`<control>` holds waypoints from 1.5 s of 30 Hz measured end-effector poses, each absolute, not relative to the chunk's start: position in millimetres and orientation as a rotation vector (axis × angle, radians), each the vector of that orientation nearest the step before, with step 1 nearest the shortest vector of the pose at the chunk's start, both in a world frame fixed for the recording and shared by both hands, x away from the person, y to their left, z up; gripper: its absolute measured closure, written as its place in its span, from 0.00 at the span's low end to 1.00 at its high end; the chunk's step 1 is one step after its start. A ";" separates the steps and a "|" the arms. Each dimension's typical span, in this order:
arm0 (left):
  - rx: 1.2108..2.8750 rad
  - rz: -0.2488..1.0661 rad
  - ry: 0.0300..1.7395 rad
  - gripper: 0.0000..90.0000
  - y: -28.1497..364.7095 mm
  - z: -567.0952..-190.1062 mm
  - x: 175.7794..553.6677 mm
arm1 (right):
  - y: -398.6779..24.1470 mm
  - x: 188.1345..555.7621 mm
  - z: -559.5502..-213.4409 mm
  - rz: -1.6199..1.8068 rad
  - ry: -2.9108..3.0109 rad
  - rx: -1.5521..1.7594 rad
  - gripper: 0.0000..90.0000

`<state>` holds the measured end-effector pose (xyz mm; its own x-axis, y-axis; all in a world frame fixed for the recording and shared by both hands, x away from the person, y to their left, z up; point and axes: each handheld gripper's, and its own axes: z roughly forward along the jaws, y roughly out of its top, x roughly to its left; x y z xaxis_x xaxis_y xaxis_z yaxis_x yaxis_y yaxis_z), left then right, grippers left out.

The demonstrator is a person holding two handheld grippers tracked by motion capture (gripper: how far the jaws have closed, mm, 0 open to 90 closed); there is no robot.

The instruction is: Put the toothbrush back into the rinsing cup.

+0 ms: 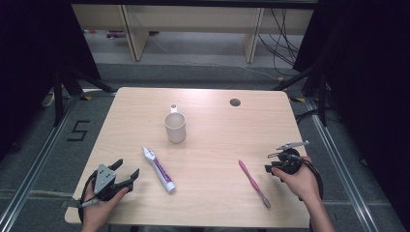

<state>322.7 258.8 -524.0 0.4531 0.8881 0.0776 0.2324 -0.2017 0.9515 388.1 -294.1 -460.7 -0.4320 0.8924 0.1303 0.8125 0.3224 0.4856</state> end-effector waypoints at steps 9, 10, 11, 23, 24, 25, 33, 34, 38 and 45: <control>1.697 0.818 0.979 0.31 258.8 -524.0 322.5 | -270.6 399.7 -450.2 0.317 2.706 1.647 0.70; 1.697 0.819 0.976 0.31 258.6 -524.1 322.6 | -264.5 400.8 -450.2 0.287 2.731 1.644 0.70; 1.701 0.820 0.975 0.31 258.4 -524.0 322.4 | -262.9 401.6 -450.8 0.261 2.740 1.623 0.70; 1.710 0.822 0.971 0.31 257.6 -524.0 322.4 | -242.3 404.8 -451.5 0.213 2.793 1.562 0.72; 1.710 0.822 0.971 0.31 257.6 -524.0 322.4 | -242.3 404.8 -451.5 0.213 2.793 1.562 0.72; 1.710 0.823 0.969 0.31 257.7 -524.0 322.3 | -237.9 406.5 -451.4 0.226 2.819 1.514 0.73; 1.706 0.826 0.968 0.31 257.4 -524.2 322.2 | -222.7 409.9 -453.4 0.161 2.821 1.479 0.75; 1.704 0.827 0.963 0.31 257.2 -524.5 322.6 | -218.7 410.1 -456.1 0.137 2.824 1.474 0.75; 1.712 0.828 0.966 0.31 256.8 -524.1 321.9 | -212.0 411.0 -461.2 0.100 2.817 1.486 0.77; 1.706 0.826 0.960 0.31 257.2 -524.4 322.6 | -204.0 411.7 -465.1 0.048 2.811 1.504 0.79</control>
